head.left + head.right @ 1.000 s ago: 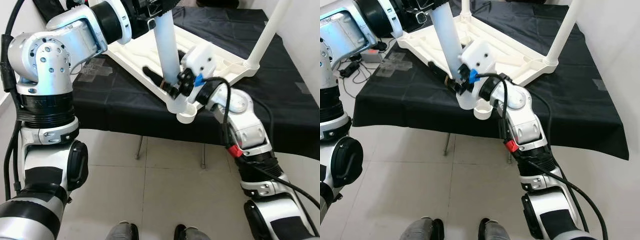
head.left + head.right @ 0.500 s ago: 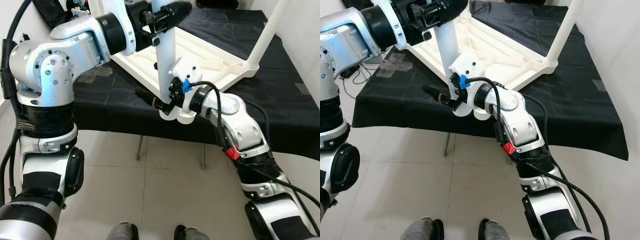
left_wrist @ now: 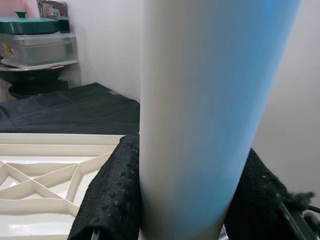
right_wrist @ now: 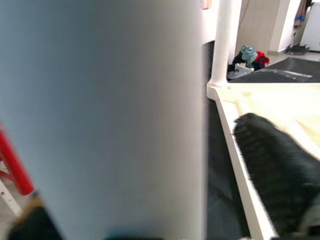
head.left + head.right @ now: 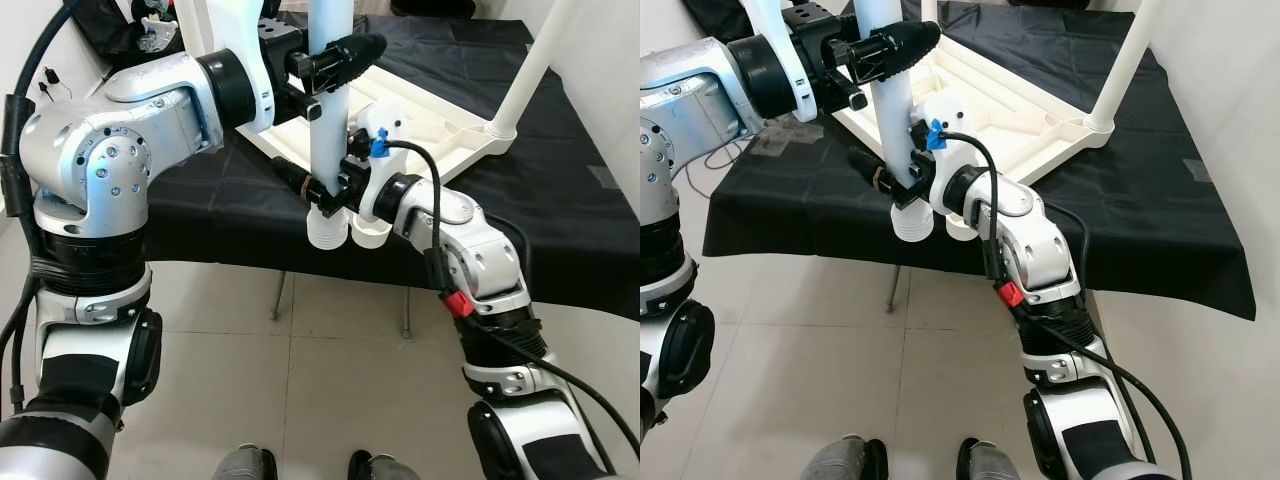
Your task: Building children table
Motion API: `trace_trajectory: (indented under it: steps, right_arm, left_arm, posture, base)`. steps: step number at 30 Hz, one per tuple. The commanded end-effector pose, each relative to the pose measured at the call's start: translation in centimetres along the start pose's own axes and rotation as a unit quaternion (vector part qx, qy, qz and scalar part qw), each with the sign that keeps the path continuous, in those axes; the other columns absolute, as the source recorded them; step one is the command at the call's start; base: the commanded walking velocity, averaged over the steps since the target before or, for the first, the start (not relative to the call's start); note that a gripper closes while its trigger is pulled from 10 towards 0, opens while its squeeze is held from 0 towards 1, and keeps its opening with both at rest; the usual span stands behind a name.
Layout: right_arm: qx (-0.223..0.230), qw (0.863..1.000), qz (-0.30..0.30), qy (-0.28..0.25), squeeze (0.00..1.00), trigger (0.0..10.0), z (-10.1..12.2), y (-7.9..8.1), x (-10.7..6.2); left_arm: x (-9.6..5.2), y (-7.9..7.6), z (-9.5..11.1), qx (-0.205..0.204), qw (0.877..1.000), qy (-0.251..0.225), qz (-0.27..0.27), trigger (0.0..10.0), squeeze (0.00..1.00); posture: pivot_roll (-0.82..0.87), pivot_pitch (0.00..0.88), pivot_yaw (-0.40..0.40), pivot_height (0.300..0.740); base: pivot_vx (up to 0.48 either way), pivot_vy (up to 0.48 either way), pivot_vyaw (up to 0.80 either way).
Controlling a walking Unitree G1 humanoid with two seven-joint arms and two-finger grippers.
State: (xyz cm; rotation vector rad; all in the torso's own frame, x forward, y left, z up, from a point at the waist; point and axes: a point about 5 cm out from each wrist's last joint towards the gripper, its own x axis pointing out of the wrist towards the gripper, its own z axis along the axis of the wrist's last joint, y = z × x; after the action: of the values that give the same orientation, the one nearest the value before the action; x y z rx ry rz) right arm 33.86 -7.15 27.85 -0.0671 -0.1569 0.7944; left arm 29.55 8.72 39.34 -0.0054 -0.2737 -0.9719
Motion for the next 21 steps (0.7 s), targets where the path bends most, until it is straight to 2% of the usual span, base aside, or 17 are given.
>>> trace_trajectory:
  steps: [1, 2, 9, 20, 21]
  right_arm:
    - [-0.002, 1.0, 0.007, -0.015, 0.0, 1.7, 1.0, 0.6, 0.4]
    - [-0.002, 1.0, 0.008, -0.013, 0.0, 0.0, 1.0, 0.7, 0.4]
    - [0.005, 1.0, 0.01, -0.01, 0.0, 0.0, 1.0, 1.1, 0.4]
    - [0.009, 1.0, 0.003, -0.006, 0.0, 0.0, 1.0, 1.2, 0.4]
    - [0.009, 1.0, 0.001, -0.007, 0.0, 0.0, 1.0, 1.2, 0.4]
  left_arm:
    - [0.2, -1.7, -0.1, -0.006, 0.998, -0.001, -0.067, 0.0, 0.0]
    - [0.2, -1.7, -0.1, -0.005, 0.998, -0.001, -0.068, 0.0, 0.0]
    - [0.2, -1.9, -0.2, -0.003, 0.997, -0.001, -0.072, 0.0, 0.0]
    - [0.1, -3.4, 0.4, 0.011, 0.996, -0.012, -0.087, 0.0, 0.0]
    - [0.1, -3.5, 0.6, 0.013, 0.996, -0.018, -0.086, 4.2, 1.0]
  posture:
    - [-0.02, 0.104, -0.01, 0.74]
    - [-0.02, 0.104, -0.011, 0.74]
    - [-0.02, 0.102, -0.012, 0.74]
    - [-0.02, 0.103, -0.014, 0.74]
    - [-0.02, 0.104, -0.014, 0.74]
  base:
    - [0.0, 0.0, 0.0]
    - [0.0, 0.0, 0.0]
    - [0.0, 0.0, 0.0]
    - [0.0, 0.0, 0.0]
    - [0.0, 0.0, 0.0]
